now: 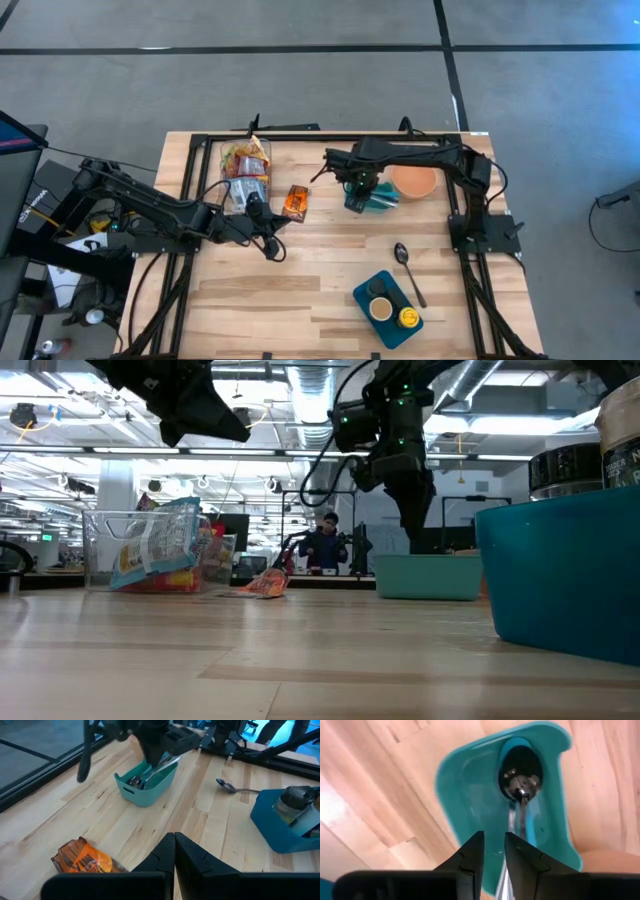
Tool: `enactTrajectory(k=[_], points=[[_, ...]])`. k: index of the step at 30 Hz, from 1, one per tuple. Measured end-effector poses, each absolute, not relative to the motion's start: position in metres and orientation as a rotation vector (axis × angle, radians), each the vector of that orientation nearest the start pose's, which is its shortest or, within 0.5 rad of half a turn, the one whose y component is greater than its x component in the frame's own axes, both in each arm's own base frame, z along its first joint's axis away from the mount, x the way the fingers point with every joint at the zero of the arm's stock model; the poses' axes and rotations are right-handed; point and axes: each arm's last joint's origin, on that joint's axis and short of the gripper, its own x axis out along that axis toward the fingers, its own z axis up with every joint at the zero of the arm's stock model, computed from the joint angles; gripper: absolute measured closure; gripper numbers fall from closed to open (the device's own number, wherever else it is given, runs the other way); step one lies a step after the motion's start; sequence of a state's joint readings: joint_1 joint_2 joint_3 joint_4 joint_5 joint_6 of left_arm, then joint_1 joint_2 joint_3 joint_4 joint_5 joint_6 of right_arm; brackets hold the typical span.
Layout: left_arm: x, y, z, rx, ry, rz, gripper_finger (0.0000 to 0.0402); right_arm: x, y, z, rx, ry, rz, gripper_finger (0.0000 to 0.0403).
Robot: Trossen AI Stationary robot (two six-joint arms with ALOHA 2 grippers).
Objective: Pick & Place Food Item
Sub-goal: Put the black spoon into the green bin
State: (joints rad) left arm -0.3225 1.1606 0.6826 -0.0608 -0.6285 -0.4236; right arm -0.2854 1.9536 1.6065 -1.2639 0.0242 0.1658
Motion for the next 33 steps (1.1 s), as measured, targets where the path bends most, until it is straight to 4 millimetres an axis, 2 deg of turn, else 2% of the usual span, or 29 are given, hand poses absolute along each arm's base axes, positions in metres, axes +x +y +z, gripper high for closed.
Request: enactTrajectory(k=[4, 9, 18, 24, 33], points=[[0.228, -0.058, 0.229, -0.16, 0.416, 0.394, 0.0401, 0.353, -0.093, 0.229, 0.309, 1.567, -0.354, 0.0333], [0.228, -0.058, 0.225, -0.184, 0.373, 0.386, 0.0401, 0.351, -0.083, 0.242, 0.256, 1.52, -0.351, 0.0338], [0.229, -0.059, 0.225, -0.193, 0.378, 0.363, 0.0401, 0.338, -0.061, 0.279, 0.192, 1.376, -0.328, 0.0386], [0.229, -0.059, 0.225, -0.196, 0.38, 0.356, 0.0401, 0.32, -0.042, 0.293, 0.215, 1.321, -0.329, 0.0399], [0.229, -0.059, 0.225, -0.196, 0.38, 0.356, 0.0401, 0.279, -0.005, 0.29, 0.268, 1.299, -0.365, 0.0397]])
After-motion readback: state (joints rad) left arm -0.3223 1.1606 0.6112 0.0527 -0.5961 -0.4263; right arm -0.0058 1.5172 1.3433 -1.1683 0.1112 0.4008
